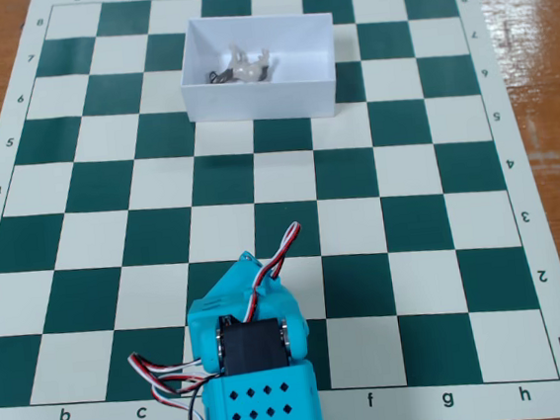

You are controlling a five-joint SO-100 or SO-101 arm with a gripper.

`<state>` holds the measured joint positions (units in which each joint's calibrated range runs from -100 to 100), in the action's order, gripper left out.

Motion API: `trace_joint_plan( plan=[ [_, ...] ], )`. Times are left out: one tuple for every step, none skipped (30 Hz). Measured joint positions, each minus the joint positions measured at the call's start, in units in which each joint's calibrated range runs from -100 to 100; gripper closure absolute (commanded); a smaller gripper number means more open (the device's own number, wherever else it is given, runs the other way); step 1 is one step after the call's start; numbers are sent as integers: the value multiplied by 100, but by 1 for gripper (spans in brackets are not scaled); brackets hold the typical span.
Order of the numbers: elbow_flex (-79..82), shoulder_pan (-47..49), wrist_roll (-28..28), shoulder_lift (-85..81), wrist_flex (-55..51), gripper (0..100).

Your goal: Grab the toy horse and put it in the box.

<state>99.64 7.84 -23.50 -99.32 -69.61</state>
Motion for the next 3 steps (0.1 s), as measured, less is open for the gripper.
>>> trace_joint_plan(
  plan=[
    [0, 0, 0, 0, 0, 100],
    [0, 0, 0, 0, 0, 100],
    [0, 0, 0, 0, 0, 100]
  ],
)
